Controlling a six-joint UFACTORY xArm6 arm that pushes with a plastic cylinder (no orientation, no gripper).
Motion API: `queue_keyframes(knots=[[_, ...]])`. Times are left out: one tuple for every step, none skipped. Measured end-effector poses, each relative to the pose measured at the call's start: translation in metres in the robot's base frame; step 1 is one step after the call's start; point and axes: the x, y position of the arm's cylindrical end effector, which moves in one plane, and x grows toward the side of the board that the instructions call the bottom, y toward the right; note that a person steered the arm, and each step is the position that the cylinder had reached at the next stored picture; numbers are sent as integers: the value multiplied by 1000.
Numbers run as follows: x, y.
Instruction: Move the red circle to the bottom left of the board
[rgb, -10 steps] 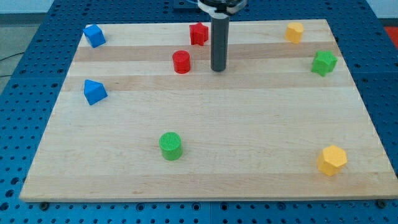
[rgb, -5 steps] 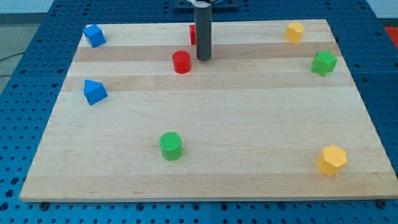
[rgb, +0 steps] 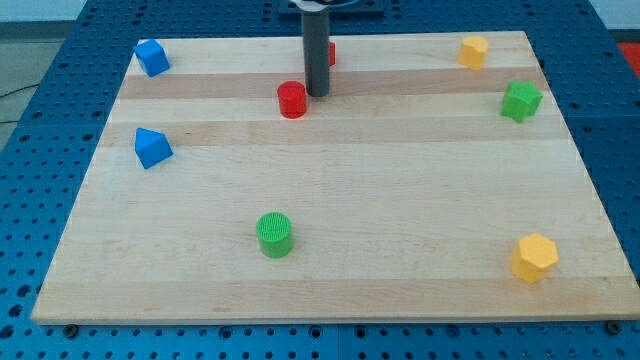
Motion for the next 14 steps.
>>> queue_keyframes(knots=[[0, -13], [0, -12], [17, -20], [66, -16], [85, -30], [60, -56], [65, -89], [75, -96], [39, -113], [46, -128], [109, -102], [158, -106], [186, -122], [172, -148]])
